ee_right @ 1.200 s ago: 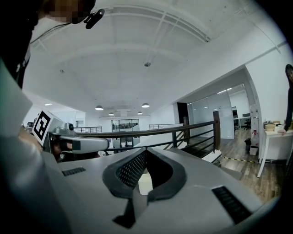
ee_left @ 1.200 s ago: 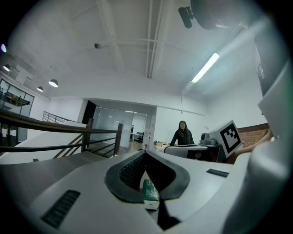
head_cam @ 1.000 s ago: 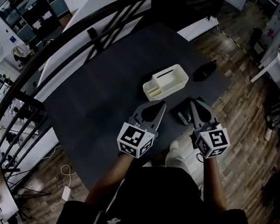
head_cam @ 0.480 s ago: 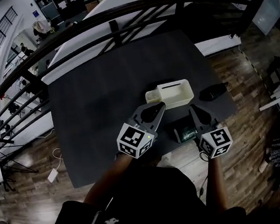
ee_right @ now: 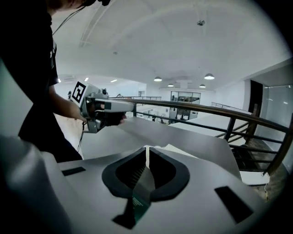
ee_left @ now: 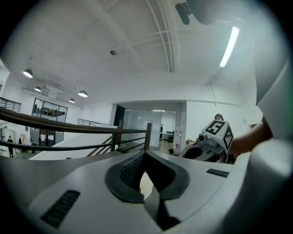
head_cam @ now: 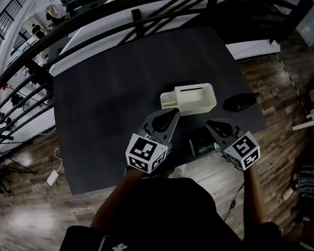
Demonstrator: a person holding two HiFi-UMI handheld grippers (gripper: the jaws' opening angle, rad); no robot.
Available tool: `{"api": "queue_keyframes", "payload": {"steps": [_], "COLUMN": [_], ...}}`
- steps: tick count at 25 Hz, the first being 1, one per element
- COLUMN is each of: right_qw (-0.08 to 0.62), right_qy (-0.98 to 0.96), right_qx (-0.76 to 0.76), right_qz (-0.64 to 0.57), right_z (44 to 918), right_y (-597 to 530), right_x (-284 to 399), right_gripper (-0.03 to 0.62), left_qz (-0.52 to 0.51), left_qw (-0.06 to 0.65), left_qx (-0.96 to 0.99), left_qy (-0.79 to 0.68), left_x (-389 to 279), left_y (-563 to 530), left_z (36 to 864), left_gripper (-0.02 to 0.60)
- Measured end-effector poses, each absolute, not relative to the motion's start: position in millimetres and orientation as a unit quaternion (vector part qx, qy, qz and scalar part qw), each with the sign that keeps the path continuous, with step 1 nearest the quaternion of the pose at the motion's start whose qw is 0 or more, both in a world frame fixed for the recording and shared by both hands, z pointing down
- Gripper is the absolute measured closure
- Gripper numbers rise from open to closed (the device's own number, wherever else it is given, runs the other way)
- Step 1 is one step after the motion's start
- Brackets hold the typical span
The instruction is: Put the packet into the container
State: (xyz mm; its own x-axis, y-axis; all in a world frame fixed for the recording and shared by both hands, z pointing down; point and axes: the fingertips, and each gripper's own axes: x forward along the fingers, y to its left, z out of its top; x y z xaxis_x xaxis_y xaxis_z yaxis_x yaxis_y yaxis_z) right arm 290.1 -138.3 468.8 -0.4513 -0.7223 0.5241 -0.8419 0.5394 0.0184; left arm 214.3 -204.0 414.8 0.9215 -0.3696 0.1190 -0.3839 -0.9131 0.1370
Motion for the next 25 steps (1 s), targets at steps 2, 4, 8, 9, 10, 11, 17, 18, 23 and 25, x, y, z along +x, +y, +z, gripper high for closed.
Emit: {"api": "queue_keyframes", "payload": {"steps": [2, 4, 8, 9, 10, 11, 17, 18, 23, 25], "right_qw": [0.281, 0.316, 0.389, 0.410, 0.430, 0.445, 0.509, 0.522, 0.567, 0.587], "right_qy": [-0.846, -0.849, -0.851, -0.847, -0.843, -0.839, -0.817, -0.812, -0.793, -0.783], "right_qx": [0.436, 0.406, 0.332, 0.316, 0.301, 0.289, 0.214, 0.203, 0.163, 0.143], "right_qz": [0.121, 0.121, 0.123, 0.121, 0.120, 0.123, 0.166, 0.167, 0.150, 0.146], "right_z": [480, 490, 516, 524, 532, 540, 581, 587, 610, 620], "right_y": [-136, -134, -121, -118, -115, -113, -97, -92, -86, -80], "right_x": [294, 297, 295, 294, 295, 296, 297, 299, 302, 305], "right_gripper": [0.589, 0.589, 0.533, 0.533, 0.533, 0.533, 0.431, 0.413, 0.312, 0.237], "left_qz": [0.049, 0.053, 0.062, 0.062, 0.063, 0.064, 0.077, 0.079, 0.080, 0.085], "left_qw": [0.081, 0.084, 0.079, 0.080, 0.081, 0.082, 0.082, 0.083, 0.074, 0.075], "left_qx": [0.975, 0.973, 0.971, 0.971, 0.970, 0.969, 0.965, 0.965, 0.963, 0.961], "left_qy": [-0.199, -0.207, -0.216, -0.218, -0.221, -0.224, -0.236, -0.238, -0.247, -0.253], "left_x": [213, 212, 210, 209, 207, 206, 200, 199, 196, 195], "left_y": [-205, -206, -202, -202, -202, -201, -199, -199, -200, -199], "left_z": [418, 422, 426, 427, 428, 429, 438, 438, 439, 443], "left_gripper": [0.577, 0.577, 0.577, 0.577, 0.577, 0.577, 0.575, 0.577, 0.577, 0.577]}}
